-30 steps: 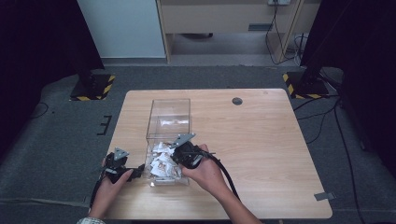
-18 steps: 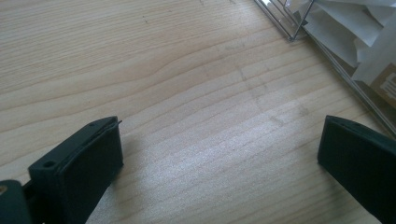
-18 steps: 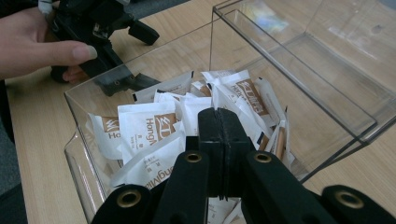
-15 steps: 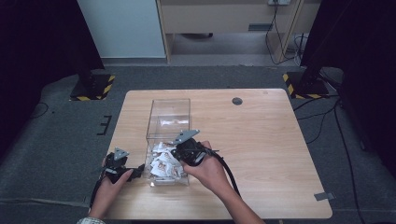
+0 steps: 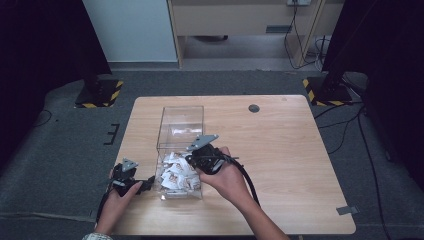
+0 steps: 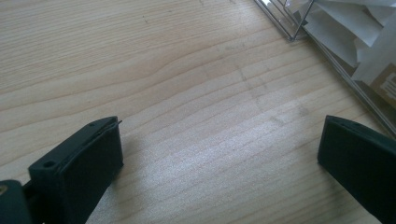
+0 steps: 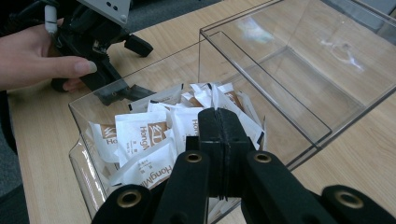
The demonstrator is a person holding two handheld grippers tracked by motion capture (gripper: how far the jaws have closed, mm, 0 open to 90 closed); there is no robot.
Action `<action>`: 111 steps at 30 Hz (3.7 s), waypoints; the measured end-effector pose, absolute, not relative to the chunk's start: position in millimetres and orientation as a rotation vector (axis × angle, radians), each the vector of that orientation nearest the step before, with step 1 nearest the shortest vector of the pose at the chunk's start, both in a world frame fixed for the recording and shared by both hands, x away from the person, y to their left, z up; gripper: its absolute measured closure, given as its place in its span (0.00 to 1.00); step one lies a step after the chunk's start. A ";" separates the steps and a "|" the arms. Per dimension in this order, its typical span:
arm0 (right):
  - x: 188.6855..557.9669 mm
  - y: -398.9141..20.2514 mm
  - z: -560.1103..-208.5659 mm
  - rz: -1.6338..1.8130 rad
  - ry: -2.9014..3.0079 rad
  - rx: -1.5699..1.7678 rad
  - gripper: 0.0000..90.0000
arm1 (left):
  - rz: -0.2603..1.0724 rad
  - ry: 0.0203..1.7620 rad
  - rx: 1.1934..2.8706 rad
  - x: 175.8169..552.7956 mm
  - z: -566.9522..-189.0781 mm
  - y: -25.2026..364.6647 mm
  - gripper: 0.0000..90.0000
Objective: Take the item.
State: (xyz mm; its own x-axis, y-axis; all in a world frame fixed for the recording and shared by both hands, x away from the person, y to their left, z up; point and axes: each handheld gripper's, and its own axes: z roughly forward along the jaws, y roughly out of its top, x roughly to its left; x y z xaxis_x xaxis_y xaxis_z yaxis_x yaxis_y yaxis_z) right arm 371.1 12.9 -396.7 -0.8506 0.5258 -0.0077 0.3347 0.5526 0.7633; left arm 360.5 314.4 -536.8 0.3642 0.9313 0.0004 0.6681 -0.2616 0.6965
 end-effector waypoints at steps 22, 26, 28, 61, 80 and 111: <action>374.5 -6.7 -385.4 1.175 2.517 0.743 1.00 | 0.560 1.380 2.022 360.5 -536.8 314.4 0.00; 375.3 -10.2 -384.6 1.171 2.509 0.749 1.00 | 0.560 1.380 2.022 360.5 -536.8 314.4 0.00; 375.8 -14.1 -382.6 1.183 2.499 0.759 1.00 | 0.560 1.380 2.021 360.5 -536.8 314.4 0.00; 385.8 -54.6 -379.7 1.143 2.434 0.824 1.00 | 0.560 1.380 2.022 360.5 -536.8 314.4 0.00; 390.4 -82.2 -383.6 1.129 2.408 0.867 1.00 | 0.560 1.380 2.021 360.5 -536.8 314.4 0.00; 395.4 -124.9 -385.3 1.110 2.324 0.952 1.00 | 0.560 1.380 2.021 360.5 -536.8 314.4 0.00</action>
